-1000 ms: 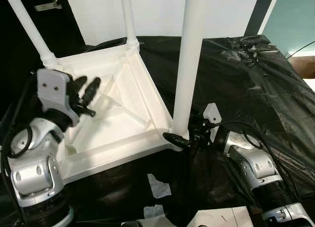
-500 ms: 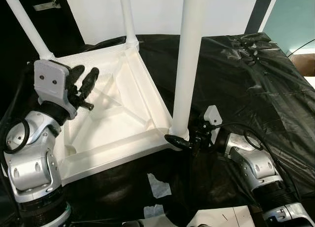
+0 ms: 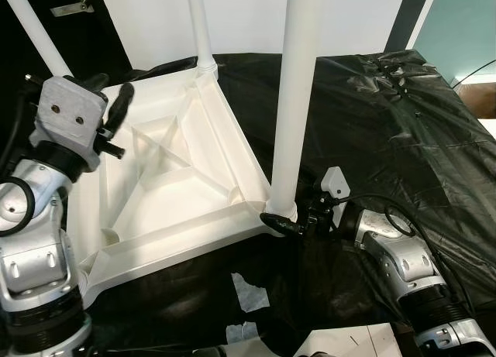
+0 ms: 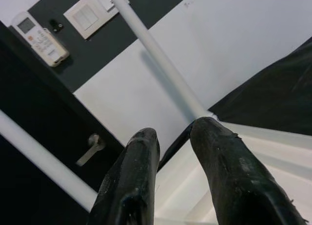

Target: Building children table

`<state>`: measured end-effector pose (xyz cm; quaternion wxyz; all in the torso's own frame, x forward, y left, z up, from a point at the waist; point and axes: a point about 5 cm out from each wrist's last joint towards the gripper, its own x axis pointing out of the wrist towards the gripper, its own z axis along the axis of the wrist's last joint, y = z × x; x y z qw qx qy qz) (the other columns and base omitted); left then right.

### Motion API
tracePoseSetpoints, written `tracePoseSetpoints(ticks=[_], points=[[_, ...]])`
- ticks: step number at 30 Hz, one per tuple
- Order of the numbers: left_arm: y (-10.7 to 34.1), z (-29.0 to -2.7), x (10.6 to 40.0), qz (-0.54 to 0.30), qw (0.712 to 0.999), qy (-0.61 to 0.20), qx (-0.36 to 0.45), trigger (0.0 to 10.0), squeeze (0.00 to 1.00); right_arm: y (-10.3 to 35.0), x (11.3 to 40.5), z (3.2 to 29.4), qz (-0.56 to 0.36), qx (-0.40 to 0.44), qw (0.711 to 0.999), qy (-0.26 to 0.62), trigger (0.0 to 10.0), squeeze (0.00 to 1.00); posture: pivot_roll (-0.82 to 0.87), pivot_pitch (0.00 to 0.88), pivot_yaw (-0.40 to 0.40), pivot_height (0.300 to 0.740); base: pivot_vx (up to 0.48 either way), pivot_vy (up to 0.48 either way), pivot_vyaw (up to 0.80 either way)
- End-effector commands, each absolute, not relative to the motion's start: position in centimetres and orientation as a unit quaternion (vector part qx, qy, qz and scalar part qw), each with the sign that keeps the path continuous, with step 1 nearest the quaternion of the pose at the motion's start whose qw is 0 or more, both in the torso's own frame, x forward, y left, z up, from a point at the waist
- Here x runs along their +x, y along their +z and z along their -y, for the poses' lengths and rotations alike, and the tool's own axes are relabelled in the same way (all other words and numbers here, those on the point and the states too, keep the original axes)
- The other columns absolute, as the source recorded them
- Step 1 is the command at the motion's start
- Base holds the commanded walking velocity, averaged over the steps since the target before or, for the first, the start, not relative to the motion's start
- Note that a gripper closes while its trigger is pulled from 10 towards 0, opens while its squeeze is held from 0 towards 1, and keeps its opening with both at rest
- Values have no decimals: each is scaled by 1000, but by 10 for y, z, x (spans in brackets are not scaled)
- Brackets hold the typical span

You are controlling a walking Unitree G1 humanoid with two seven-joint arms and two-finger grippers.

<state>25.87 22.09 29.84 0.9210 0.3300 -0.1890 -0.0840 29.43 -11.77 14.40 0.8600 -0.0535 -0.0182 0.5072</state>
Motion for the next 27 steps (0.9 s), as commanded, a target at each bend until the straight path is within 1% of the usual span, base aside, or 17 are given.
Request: tracePoseSetpoints(ticks=[1, 4, 5, 7, 10, 11, 12, 13, 15, 16, 18, 20, 21, 24, 25, 26, 27], points=[[302, -231, 257, 217, 923, 22, 318, 10000, 0, 143, 294, 117, 17, -58, 858, 510, 10000, 0, 130, 111, 54, 740, 0, 0, 0], [301, -235, 252, 216, 923, 61, 313, 10000, 0, 143, 293, 118, 18, -58, 859, 508, 10000, 0, 127, 110, 56, 740, 0, 0, 0], [301, -235, 252, 216, 923, 61, 313, 10000, 0, 143, 293, 118, 18, -58, 859, 508, 10000, 0, 127, 110, 56, 740, 0, 0, 0], [299, -241, 249, 210, 920, 97, 317, 10000, 0, 143, 293, 118, 19, -58, 860, 507, 10000, 0, 125, 109, 54, 740, 0, 0, 0], [297, -244, 248, 207, 917, 110, 324, 10000, 0, 143, 293, 118, 19, -58, 860, 507, 10000, 0, 125, 109, 54, 740, 0, 0, 0], [297, -247, 246, 208, 915, 128, 321, 10000, 0, 143, 293, 119, 19, -57, 860, 506, 10000, 0, 124, 110, 53, 740, 0, 0, 0], [299, -249, 242, 216, 908, 152, 325, 10000, 0, 143, 293, 119, 19, -57, 861, 505, 10000, 0, 121, 111, 54, 740, 0, 0, 0], [299, -249, 242, 216, 908, 152, 325, 10000, 0, 143, 293, 119, 19, -57, 861, 505, 10000, 0, 121, 111, 54, 740, 0, 0, 0], [305, -251, 234, 239, 885, 194, 350, 10000, 0, 143, 293, 119, 20, -56, 862, 504, 10000, 0, 122, 112, 55, 740, 0, 0, 0], [305, -251, 234, 239, 885, 194, 350, 10000, 0, 143, 293, 119, 20, -56, 862, 504, 10000, 0, 122, 112, 55, 740, 0, 0, 0], [309, -252, 228, 255, 866, 220, 369, 10000, 0, 142, 292, 119, 20, -56, 862, 504, 10000, 0, 123, 112, 56, 740, 0, 0, 0], [309, -252, 228, 255, 866, 220, 369, 10000, 0, 142, 292, 119, 20, -56, 862, 504, 10000, 0, 123, 112, 56, 740, 0, 0, 0], [311, -251, 225, 261, 854, 237, 383, 10000, 0, 142, 292, 119, 20, -56, 862, 504, 10000, 0, 123, 112, 58, 740, 0, 0, 0], [311, -251, 225, 261, 854, 237, 383, 10000, 0, 142, 292, 119, 20, -56, 862, 504, 10000, 0, 123, 112, 58, 740, 0, 0, 0], [314, -251, 220, 268, 842, 255, 394, 10000, 0, 142, 292, 118, 21, -56, 862, 504, 10000, 0, 122, 113, 59, 740, 0, 0, 0], [314, -251, 220, 268, 842, 255, 394, 10000, 0, 142, 292, 118, 21, -56, 862, 504, 10000, 0, 122, 113, 59, 740, 0, 0, 0], [317, -254, 214, 277, 833, 281, 389, 10000, 0, 142, 292, 118, 21, -56, 862, 504, 10000, 0, 121, 113, 60, 740, 0, 0, 0]])
